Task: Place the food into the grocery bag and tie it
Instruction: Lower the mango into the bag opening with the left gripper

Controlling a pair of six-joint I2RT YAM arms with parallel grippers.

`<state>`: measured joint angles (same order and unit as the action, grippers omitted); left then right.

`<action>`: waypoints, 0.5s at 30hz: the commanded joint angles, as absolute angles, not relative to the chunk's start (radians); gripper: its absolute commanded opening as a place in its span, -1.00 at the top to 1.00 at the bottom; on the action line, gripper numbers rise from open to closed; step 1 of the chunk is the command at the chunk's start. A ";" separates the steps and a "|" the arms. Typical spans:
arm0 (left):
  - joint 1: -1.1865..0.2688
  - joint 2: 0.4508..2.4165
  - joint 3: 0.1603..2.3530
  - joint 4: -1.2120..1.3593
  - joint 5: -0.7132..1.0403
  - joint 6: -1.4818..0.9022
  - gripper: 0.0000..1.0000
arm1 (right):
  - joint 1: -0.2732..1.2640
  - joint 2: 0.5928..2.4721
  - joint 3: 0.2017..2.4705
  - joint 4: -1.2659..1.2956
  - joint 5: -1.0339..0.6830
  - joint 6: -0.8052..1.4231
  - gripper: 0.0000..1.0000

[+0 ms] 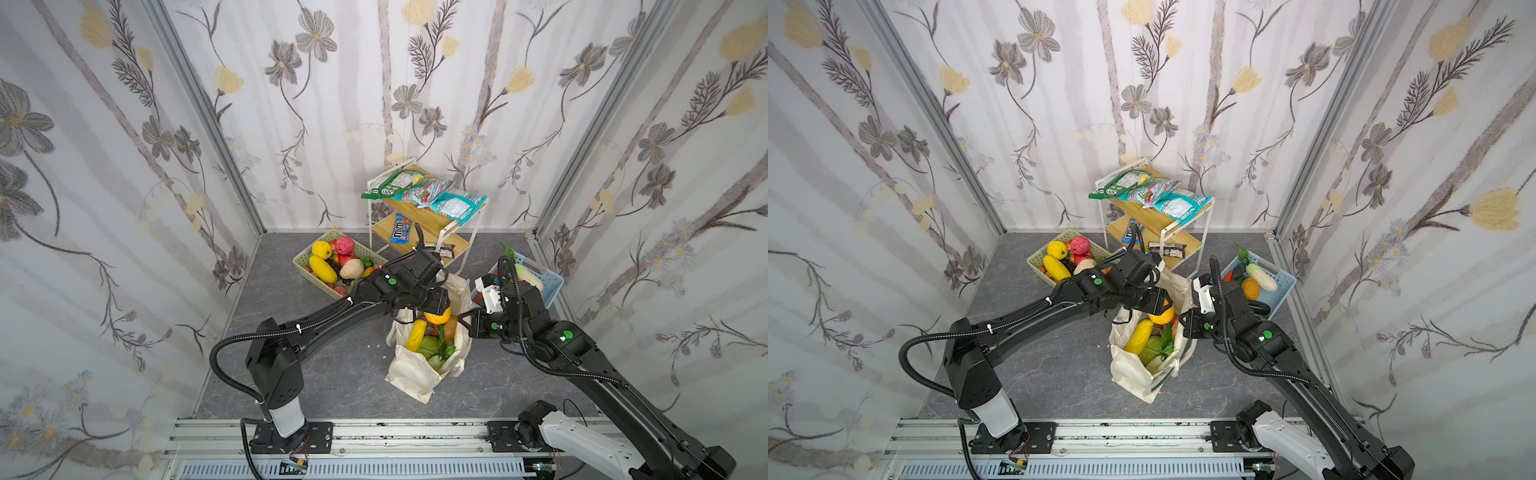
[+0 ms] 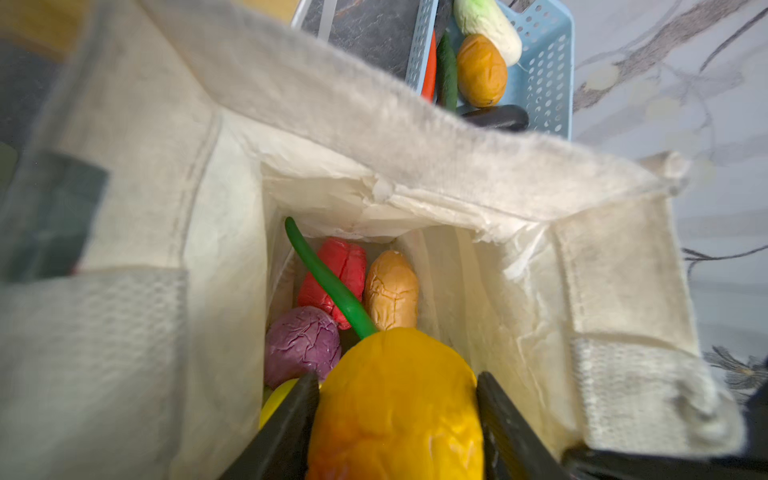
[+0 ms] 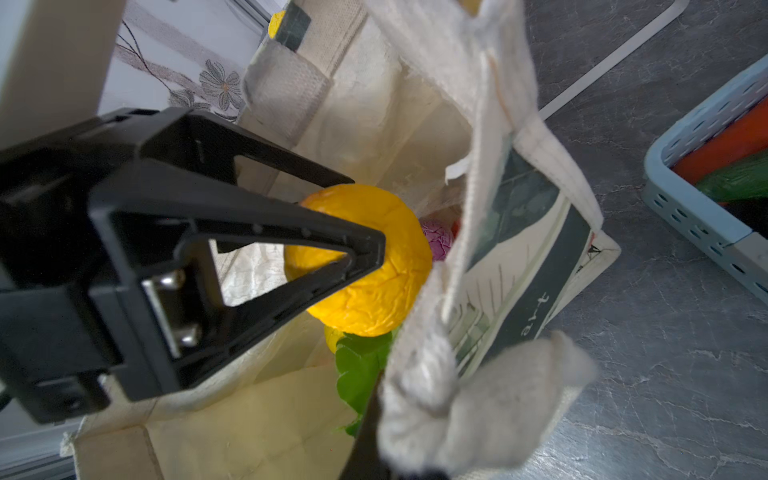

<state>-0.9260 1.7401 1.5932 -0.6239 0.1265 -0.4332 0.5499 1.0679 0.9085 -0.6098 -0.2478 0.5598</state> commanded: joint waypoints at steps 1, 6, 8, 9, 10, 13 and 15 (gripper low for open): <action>-0.939 1.755 1.608 -0.662 0.053 -0.404 0.04 | 0.552 1.068 0.906 -0.572 -0.233 0.566 0.95; -0.961 1.783 1.616 -0.691 0.005 -0.390 0.05 | 0.552 1.068 0.906 -0.572 -0.230 0.566 0.95; -0.967 1.795 1.615 -0.696 -0.004 -0.388 0.05 | 0.552 1.067 0.906 -0.572 -0.232 0.564 0.95; -0.970 1.800 1.615 -0.696 -0.010 -0.387 0.05 | 0.552 1.067 0.907 -0.571 -0.233 0.564 0.95; -0.970 1.804 1.616 -0.699 -0.015 -0.388 0.06 | 0.552 1.068 0.907 -0.572 -0.232 0.562 0.95; -0.978 1.816 1.612 -0.697 -0.038 -0.391 0.07 | 0.552 1.068 0.908 -0.572 -0.232 0.561 0.95; -0.980 1.824 1.611 -0.695 -0.047 -0.394 0.07 | 0.552 1.069 0.908 -0.572 -0.231 0.559 0.95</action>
